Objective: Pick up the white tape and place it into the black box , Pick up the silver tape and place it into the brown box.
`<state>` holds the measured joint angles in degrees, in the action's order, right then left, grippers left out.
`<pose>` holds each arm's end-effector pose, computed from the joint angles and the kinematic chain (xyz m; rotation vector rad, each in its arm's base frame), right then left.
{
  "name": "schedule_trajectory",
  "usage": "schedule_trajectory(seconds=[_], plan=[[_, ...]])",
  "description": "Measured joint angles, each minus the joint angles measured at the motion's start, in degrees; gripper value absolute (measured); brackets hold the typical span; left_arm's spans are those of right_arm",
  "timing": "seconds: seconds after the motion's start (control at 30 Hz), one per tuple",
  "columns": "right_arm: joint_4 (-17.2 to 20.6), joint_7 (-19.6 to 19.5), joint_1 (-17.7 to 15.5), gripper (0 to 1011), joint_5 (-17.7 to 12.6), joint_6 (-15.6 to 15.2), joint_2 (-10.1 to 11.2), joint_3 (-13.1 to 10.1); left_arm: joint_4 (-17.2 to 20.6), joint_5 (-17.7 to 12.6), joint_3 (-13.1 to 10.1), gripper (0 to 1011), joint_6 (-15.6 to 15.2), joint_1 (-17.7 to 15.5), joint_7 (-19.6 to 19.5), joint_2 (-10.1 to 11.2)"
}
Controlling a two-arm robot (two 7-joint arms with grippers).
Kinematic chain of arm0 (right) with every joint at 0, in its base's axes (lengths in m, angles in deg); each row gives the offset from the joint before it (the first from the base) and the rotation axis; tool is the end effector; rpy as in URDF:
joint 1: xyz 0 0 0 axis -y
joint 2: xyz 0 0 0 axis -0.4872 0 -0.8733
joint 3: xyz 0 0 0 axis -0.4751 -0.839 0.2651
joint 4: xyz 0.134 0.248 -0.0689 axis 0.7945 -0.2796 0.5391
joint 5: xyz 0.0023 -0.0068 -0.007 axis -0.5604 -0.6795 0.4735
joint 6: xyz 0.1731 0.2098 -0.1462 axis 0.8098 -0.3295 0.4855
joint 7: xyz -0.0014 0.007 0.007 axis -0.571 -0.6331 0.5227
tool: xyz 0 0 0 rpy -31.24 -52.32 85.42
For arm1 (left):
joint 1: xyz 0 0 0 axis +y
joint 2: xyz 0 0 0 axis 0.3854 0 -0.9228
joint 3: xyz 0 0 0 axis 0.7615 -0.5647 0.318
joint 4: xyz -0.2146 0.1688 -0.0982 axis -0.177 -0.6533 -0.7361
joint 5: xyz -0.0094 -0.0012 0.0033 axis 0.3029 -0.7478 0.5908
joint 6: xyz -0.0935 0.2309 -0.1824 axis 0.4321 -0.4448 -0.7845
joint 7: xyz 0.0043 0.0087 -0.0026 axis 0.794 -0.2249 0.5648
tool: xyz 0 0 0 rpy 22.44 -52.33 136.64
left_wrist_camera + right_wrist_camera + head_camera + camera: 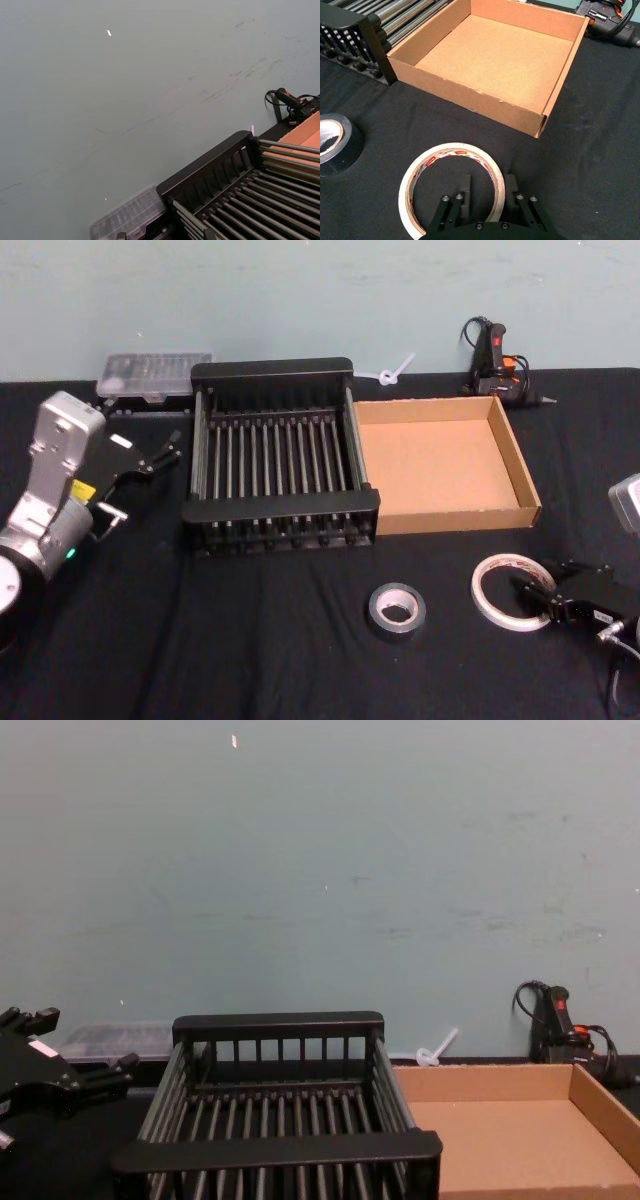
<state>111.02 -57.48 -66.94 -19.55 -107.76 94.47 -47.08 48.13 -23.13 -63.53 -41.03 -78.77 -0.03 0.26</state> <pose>0.2910 -0.1117 -0.2931 -0.5266 0.2796 -0.9980 0.3581 0.0826 -0.3023 0.3046 -0.2851 1.2480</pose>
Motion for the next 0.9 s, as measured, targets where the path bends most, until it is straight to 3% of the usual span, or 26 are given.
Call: schedule_trajectory(seconds=[0.33,0.9], plan=[[0.00,0.02,0.00,136,-0.03,0.00,0.00,0.00,0.00,0.00,0.00,1001,0.00,0.00,0.00,0.00],[-0.01,0.01,0.00,98,-0.04,0.00,0.00,0.01,0.00,0.00,0.00,1001,0.00,0.00,0.00,0.00]])
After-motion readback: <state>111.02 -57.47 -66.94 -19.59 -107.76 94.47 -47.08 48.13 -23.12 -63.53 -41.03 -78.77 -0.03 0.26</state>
